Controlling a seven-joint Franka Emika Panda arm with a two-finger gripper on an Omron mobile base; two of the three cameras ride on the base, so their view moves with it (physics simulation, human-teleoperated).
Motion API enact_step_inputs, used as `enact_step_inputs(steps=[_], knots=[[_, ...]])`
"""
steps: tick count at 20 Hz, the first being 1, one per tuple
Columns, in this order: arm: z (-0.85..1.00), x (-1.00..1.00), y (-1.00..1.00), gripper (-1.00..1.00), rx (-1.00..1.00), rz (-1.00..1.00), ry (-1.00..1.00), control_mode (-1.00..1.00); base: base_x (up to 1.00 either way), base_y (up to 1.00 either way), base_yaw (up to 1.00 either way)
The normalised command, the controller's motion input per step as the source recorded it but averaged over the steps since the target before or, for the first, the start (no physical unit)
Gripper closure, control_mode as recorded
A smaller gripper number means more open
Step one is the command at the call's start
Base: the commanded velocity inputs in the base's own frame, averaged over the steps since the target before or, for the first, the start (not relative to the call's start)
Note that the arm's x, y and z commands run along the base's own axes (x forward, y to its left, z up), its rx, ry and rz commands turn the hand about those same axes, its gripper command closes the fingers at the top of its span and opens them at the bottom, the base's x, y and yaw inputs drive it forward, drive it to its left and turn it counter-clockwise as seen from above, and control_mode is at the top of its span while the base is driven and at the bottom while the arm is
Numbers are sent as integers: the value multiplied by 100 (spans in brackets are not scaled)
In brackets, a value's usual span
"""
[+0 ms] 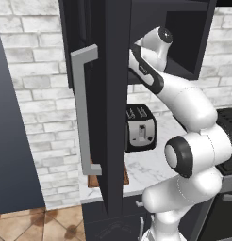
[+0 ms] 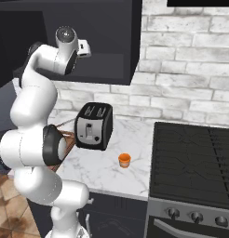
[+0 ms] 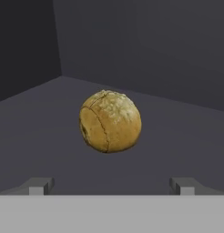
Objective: Pick the bread, place it on the cutting board, pick the jam, place it on the counter, and close the cabinet.
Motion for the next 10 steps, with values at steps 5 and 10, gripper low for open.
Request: enact_step_inputs(steps=[5, 10], knots=[[0, 22, 0, -100, 0, 0, 0, -100, 0, 0, 0], [0, 28, 2, -100, 0, 0, 0, -100, 0, 0, 0]])
